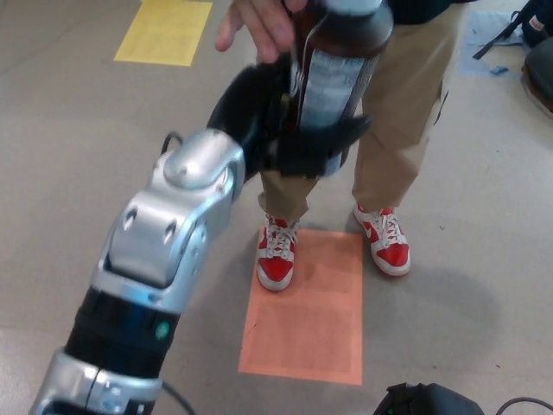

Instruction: The robot recieved a bottle of protein shake from a person using its left hand and then shake the protein up and down 2 two times and hand it back to the person

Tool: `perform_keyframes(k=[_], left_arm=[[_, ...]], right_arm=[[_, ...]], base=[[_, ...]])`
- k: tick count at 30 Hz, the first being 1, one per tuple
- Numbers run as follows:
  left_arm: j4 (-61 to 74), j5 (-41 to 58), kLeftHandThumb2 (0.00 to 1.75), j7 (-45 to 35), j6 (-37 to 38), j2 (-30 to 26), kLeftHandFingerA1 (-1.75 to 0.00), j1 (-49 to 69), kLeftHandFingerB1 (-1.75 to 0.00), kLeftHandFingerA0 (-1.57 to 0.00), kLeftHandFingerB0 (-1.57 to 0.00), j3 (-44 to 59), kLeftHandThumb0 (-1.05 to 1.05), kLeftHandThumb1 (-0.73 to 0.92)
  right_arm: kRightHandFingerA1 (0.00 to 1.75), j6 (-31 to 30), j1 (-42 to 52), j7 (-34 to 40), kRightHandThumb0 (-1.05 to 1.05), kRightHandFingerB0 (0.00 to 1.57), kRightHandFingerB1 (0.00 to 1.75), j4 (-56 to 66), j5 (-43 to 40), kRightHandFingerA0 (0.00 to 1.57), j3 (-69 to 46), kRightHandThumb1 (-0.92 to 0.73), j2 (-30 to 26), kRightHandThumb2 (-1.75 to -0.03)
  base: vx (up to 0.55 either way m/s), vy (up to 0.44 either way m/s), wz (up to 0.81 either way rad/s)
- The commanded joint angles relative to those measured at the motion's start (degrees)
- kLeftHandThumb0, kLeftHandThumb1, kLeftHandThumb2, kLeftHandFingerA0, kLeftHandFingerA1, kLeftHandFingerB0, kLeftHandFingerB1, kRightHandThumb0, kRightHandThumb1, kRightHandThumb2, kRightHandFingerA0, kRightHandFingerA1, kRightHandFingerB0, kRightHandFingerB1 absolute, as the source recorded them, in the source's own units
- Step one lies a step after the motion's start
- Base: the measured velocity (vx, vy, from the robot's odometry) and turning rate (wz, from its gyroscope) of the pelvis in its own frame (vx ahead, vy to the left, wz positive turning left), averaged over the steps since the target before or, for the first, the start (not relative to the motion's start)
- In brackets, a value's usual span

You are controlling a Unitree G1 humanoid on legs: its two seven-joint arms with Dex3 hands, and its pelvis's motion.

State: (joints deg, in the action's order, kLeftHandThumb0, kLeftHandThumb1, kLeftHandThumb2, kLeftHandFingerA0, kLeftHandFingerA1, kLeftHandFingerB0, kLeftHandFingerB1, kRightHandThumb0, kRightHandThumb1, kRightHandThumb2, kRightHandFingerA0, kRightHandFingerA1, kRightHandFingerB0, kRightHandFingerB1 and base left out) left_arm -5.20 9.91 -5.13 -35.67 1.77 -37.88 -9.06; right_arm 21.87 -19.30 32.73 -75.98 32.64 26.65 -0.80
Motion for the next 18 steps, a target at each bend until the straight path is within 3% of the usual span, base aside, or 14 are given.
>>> perform_keyframes(k=[1, 8, 9, 10, 11, 12, 13, 14, 18], left_arm=[[0.06, -1.03, 0.85, -2.0, 4.39, -0.83, -1.61, 6.41, -1.31, -0.86, -0.69, 0.05, -0.12, 0.74], [-1.27, -0.43, 0.93, -3.45, 6.6, -1.19, -1.66, 12.34, -1.35, -0.85, -0.68, 2.01, -0.13, 0.69], [-1.56, -0.42, 0.89, -3.45, 7.01, -1.19, -1.73, 13.32, -1.38, -0.97, -0.69, 2.38, -0.15, 0.63], [-1.89, -0.2, 0.95, -3.5, 7.15, -1.15, -1.63, 14.22, -1.29, -1.02, -0.75, 2.89, -0.14, 0.62], [-2.0, -0.17, 0.95, -3.59, 7.2, -1.09, -1.63, 14.46, -1.29, -1.02, -0.75, 3.1, -0.14, 0.62], [-2.22, 0.01, 0.95, -4.03, 7.61, -1.11, -1.68, 14.89, -1.3, -0.89, -0.72, 3.39, -0.12, 0.68], [-2.69, 0.05, 0.94, -4.24, 7.79, -1.21, -1.64, 14.85, -1.29, -1.05, -0.8, 3.79, -0.13, 0.64], [-3.45, -0.08, 0.91, -4.48, 8.04, -1.56, -1.69, 14.72, -1.29, -0.9, -0.68, 4.31, -0.15, 0.69], [-4.26, -0.08, 0.9, -5.4, 8.96, -2.13, -1.69, 15.44, -1.3, -0.9, -0.66, 5.24, -0.15, 0.67]], right_arm=[[0.82, 0.22, -0.19, -0.4, -0.44, 0.96, 0.68, -0.18, -0.03, 1.03, -0.53, -0.45, -0.96, -1.2], [0.87, 0.2, -0.58, -0.57, -0.45, 0.96, 0.72, -0.14, -0.5, 0.96, -1.57, -0.5, -0.58, -1.1], [0.96, 0.07, -0.62, -0.28, -0.45, 0.91, 0.81, -0.14, -0.07, 1.02, -1.27, -0.49, -0.68, -1.12], [1.0, -0.07, -0.63, -0.08, -0.45, 0.91, 0.82, -0.16, 0.2, 1.04, -1.13, -0.49, -0.7, -1.11], [1.0, -0.11, -0.63, -0.06, -0.45, 0.91, 0.82, -0.18, 0.24, 1.04, -1.14, -0.49, -0.69, -1.11], [1.0, -0.34, -0.68, -0.07, -0.45, 0.91, 0.82, -0.19, 0.26, 1.04, -1.14, -0.48, -0.62, -1.1], [1.0, -0.44, -1.04, 0.15, -0.45, 0.92, 0.76, -0.19, 0.48, 1.07, -0.98, -0.49, -0.68, -1.05], [1.02, -0.34, -1.56, 0.25, -0.46, 0.89, 0.81, -0.17, 0.62, 1.06, -0.91, -0.47, -0.83, -1.08], [0.87, -0.43, -1.81, -0.44, -0.46, 0.94, 0.7, -0.17, 0.4, 1.04, -1.12, -0.53, -0.8, -1.01]], base=[[0.0, 0.0, 0.0], [0.0, 0.0, 0.0], [0.0, 0.0, 0.0], [0.0, 0.0, 0.0], [0.0, 0.0, 0.0], [0.0, 0.0, 0.0], [0.0, 0.0, 0.0], [0.0, 0.0, 0.0], [0.0, 0.0, 0.0]])
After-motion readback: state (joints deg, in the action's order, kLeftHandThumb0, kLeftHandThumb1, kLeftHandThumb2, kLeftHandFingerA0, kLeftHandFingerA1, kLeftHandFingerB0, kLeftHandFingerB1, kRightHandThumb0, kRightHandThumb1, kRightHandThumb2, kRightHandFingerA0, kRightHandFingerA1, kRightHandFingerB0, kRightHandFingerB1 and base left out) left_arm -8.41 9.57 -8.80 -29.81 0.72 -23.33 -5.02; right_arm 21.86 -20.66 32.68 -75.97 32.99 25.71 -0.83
